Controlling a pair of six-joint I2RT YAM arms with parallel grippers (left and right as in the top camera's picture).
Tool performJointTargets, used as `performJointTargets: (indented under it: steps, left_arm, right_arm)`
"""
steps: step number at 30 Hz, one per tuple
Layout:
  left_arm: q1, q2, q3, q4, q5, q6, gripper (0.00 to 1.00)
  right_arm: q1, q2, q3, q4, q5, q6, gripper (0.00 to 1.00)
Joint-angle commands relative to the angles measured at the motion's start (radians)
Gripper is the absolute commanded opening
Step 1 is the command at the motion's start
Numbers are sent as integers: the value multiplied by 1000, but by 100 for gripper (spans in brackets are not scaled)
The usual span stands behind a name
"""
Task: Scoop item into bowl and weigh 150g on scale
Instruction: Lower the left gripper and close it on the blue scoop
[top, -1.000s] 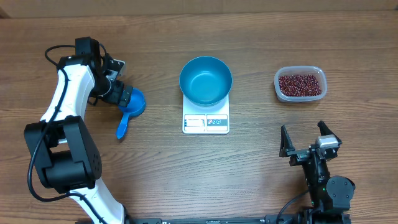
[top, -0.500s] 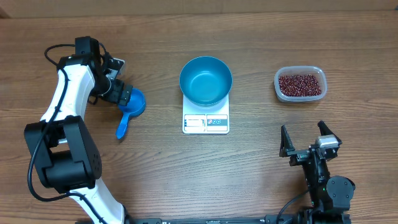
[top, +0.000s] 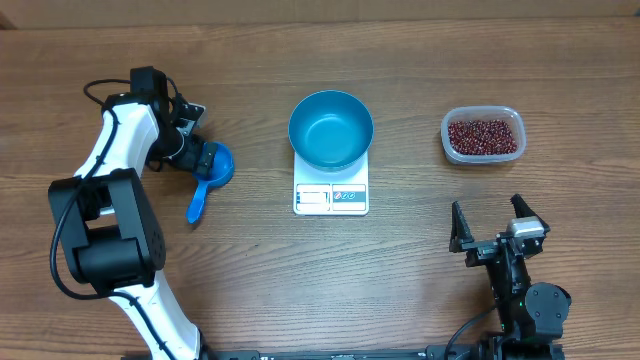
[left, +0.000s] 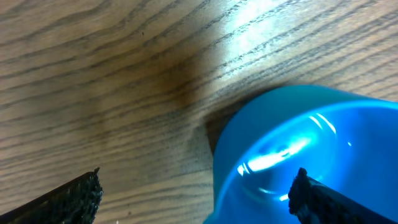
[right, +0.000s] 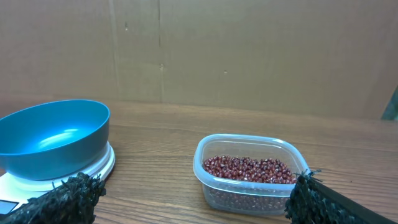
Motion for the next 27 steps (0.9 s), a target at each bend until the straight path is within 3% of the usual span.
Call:
performJointTargets:
  steps: [1,27]
  left_arm:
    - [4,17,14,13,4,27,99]
    - [4,41,14,31,-7,27,96]
  right_arm:
    - [-4,-11,-10,5,9,2,100]
    - [-4,-11,-10,5,9,2,100]
